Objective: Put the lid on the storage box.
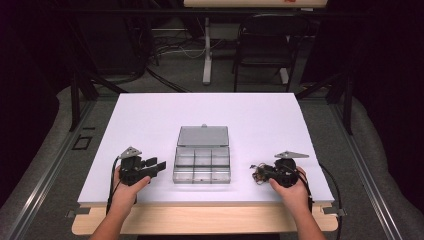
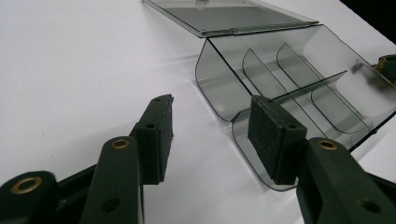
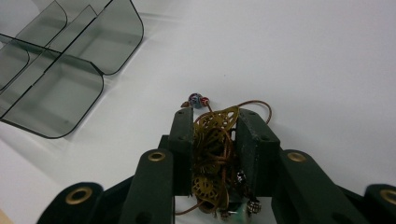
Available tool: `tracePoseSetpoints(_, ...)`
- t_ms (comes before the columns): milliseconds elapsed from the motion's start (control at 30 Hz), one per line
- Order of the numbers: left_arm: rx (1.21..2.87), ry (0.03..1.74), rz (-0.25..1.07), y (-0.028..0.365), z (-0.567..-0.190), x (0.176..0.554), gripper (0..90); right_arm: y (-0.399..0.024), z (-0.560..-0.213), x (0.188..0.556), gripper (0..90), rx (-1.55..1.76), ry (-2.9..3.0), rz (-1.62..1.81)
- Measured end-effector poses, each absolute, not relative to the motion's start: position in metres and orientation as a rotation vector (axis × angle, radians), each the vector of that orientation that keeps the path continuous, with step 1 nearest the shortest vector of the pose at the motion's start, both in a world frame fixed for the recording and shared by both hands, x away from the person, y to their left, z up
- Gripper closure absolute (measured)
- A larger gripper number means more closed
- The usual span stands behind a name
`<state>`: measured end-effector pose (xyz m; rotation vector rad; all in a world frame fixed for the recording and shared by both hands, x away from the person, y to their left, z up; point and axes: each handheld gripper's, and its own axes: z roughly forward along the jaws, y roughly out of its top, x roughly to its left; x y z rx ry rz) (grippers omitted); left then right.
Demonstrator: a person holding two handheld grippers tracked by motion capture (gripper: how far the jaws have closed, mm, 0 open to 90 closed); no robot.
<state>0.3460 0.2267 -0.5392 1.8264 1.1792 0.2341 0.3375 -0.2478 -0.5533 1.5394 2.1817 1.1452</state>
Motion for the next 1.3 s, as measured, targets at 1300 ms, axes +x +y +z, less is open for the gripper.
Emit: tracePoseSetpoints(1300, 1.789, 1.204, 0.230, 0.233, -0.538, 0.346, 49.8, -0.241, -0.531, 0.327, 85.6, 1.447, 2.168, 1.218)
